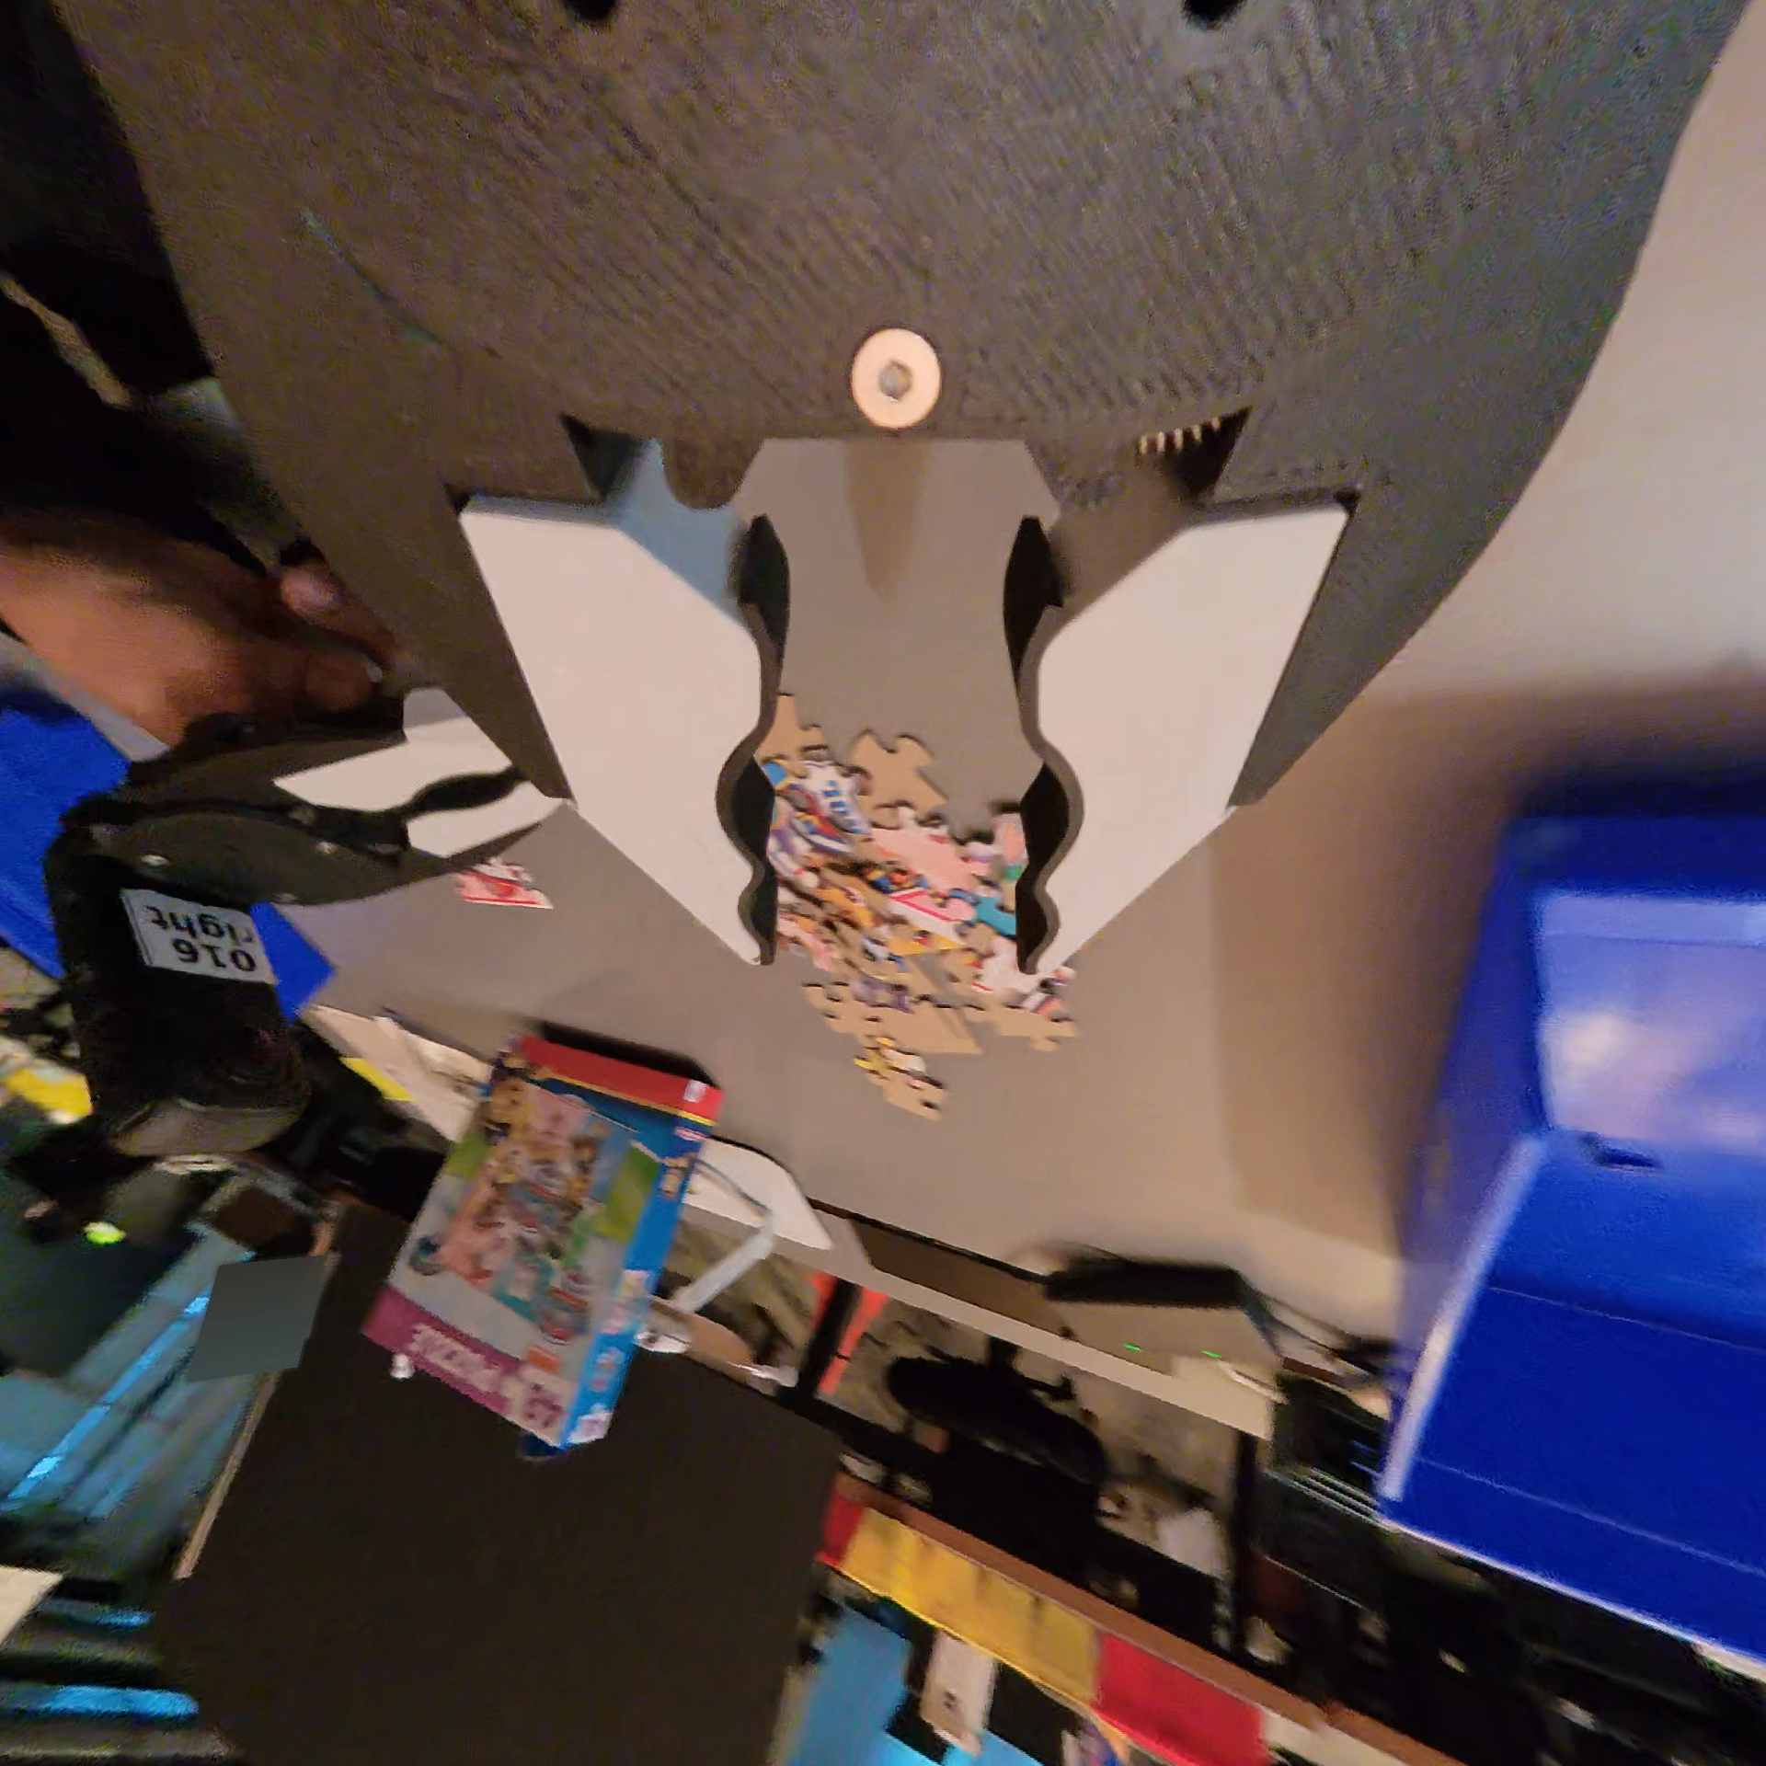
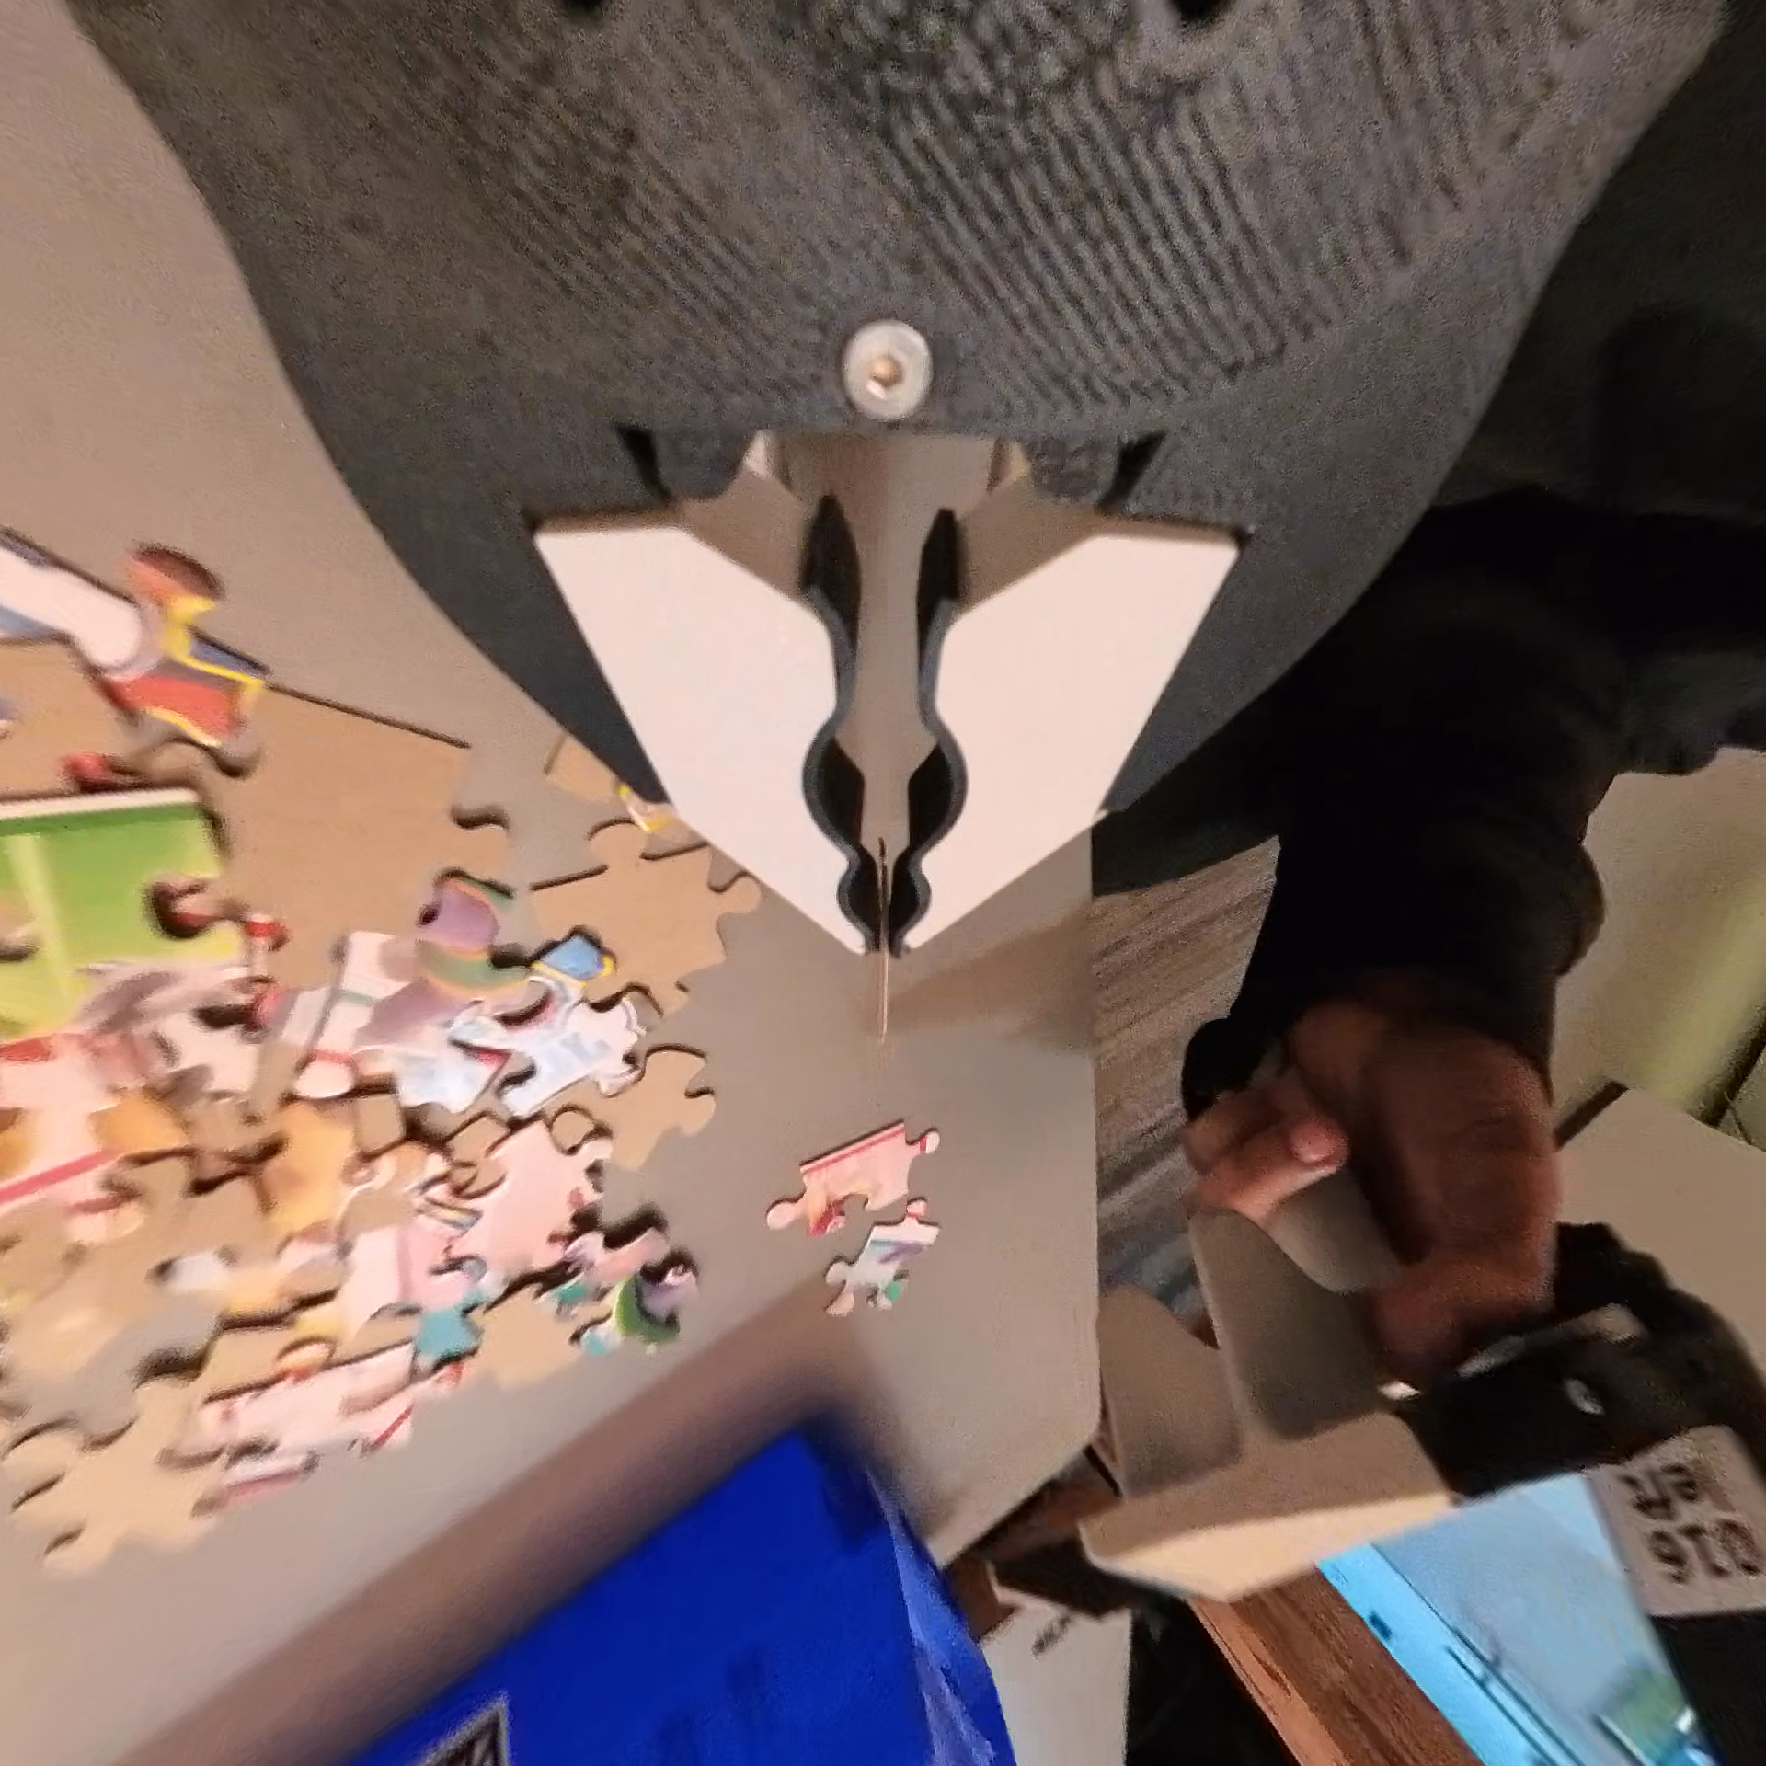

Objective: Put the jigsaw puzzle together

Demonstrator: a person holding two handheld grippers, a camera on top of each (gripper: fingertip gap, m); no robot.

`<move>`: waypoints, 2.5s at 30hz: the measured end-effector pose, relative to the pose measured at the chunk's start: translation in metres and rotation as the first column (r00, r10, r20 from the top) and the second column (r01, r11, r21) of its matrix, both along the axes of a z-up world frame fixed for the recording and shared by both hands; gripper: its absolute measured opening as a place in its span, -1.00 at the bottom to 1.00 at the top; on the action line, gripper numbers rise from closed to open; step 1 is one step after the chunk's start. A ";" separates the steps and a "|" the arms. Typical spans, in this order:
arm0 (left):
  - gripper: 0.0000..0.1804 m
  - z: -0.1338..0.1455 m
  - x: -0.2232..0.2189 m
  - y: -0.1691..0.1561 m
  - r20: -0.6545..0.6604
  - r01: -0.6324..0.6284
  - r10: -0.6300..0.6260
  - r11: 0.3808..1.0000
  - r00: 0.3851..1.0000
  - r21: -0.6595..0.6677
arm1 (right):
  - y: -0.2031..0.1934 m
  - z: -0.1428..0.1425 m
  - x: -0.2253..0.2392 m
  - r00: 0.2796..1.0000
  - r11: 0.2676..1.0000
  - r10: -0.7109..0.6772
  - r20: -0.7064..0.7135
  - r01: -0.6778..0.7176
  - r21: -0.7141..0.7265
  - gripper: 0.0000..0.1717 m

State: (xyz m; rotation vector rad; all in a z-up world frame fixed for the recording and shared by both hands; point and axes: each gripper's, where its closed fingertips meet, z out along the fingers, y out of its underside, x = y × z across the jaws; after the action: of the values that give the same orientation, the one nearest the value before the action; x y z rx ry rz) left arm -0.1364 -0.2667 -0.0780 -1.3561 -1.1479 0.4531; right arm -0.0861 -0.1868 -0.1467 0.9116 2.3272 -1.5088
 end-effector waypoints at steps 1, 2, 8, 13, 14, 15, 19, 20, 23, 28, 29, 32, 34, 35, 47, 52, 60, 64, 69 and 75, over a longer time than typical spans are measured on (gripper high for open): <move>-0.48 -0.001 -0.001 -0.004 -0.008 -0.019 0.019 1.000 1.000 -0.016 | -0.008 -0.004 0.001 0.999 1.000 0.000 0.038 0.000 -0.001 -1.00; -0.49 -0.001 -0.001 -0.005 -0.013 -0.025 0.024 0.999 1.000 -0.028 | -0.015 -0.005 0.004 0.997 1.000 0.008 0.079 -0.006 -0.018 -1.00; -0.50 -0.011 -0.002 -0.013 -0.003 -0.038 0.038 0.998 0.999 -0.054 | -0.023 -0.015 -0.002 0.995 0.999 0.012 0.100 -0.017 0.051 -0.92; -0.51 -0.020 -0.004 -0.013 0.007 -0.043 0.044 0.995 0.999 -0.095 | 0.011 -0.007 -0.020 0.999 0.993 -0.040 -0.004 0.040 0.115 -0.81; -0.51 -0.023 -0.004 -0.012 0.010 -0.040 0.042 0.993 0.999 -0.109 | 0.018 -0.006 -0.023 0.999 0.991 -0.047 -0.015 0.049 0.121 -0.81; -0.51 -0.025 -0.004 -0.010 0.013 -0.039 0.040 0.991 0.999 -0.125 | 0.026 -0.007 -0.028 0.998 0.988 -0.060 -0.034 0.064 0.137 -0.81; -0.52 -0.032 -0.006 -0.003 0.020 -0.028 0.032 0.987 0.999 -0.161 | 0.044 -0.018 -0.041 0.982 0.958 -0.067 -0.174 0.112 0.264 -0.67; -0.53 -0.032 -0.007 -0.001 0.018 -0.025 0.028 0.987 0.999 -0.158 | 0.040 -0.020 -0.038 0.980 0.955 -0.044 -0.193 0.098 0.279 -0.64; -0.54 -0.034 -0.007 0.003 0.019 -0.016 0.019 0.988 1.000 -0.153 | 0.026 -0.030 -0.031 0.968 0.936 0.027 -0.251 0.064 0.346 -0.53; -0.54 -0.034 -0.008 0.004 0.011 -0.010 0.012 0.989 1.000 -0.151 | 0.019 -0.043 -0.038 0.932 0.888 0.095 -0.349 0.079 0.453 -0.36; -0.54 -0.034 -0.008 0.004 0.009 -0.011 0.012 0.988 1.000 -0.151 | 0.017 -0.043 -0.037 0.937 0.891 0.101 -0.335 0.065 0.449 -0.36; -0.55 -0.034 -0.008 0.003 0.007 -0.011 0.012 0.990 1.000 -0.144 | 0.014 -0.044 -0.035 0.943 0.897 0.116 -0.311 0.035 0.440 -0.31; -0.55 -0.035 -0.008 0.003 0.010 -0.007 0.009 0.990 1.000 -0.139 | 0.014 -0.044 -0.034 0.943 0.892 0.121 -0.310 0.034 0.452 -0.35; -0.55 -0.035 -0.008 0.003 0.011 -0.006 0.007 0.990 1.000 -0.138 | 0.014 -0.044 -0.034 0.944 0.889 0.122 -0.308 0.033 0.456 -0.42; -0.55 -0.033 -0.007 0.007 -0.004 0.007 -0.008 0.990 1.000 -0.138 | 0.014 -0.041 -0.027 0.953 0.903 0.141 -0.270 -0.012 0.429 -0.58; -0.54 -0.031 -0.005 0.014 -0.016 0.037 -0.039 0.990 0.999 -0.136 | 0.012 -0.025 -0.027 0.945 0.937 0.122 -0.304 -0.009 0.350 -0.58; -0.55 -0.030 0.015 0.051 -0.027 0.274 -0.278 0.957 0.960 -0.098 | 0.021 0.018 -0.027 0.977 0.996 0.044 -0.207 -0.028 0.082 -0.83; -0.57 -0.041 0.022 0.064 0.005 0.336 -0.341 0.923 0.940 -0.189 | 0.034 0.014 -0.031 0.979 0.995 0.030 -0.204 -0.010 0.098 -0.81; -0.61 -0.052 0.031 0.075 0.050 0.400 -0.401 0.881 0.915 -0.251 | 0.030 0.000 -0.003 0.947 0.974 0.171 -0.273 -0.120 0.194 -0.50; -0.63 -0.049 0.030 0.075 0.041 0.396 -0.397 0.892 0.917 -0.219 | 0.022 -0.034 0.010 0.854 0.881 0.350 -0.385 -0.160 0.446 -0.21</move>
State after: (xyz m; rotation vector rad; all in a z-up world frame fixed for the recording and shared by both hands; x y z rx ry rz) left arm -0.1063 -0.1915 -0.1266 -1.7386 -0.7998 0.2908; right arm -0.0766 -0.1644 -0.1804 0.2886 3.0289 -1.2528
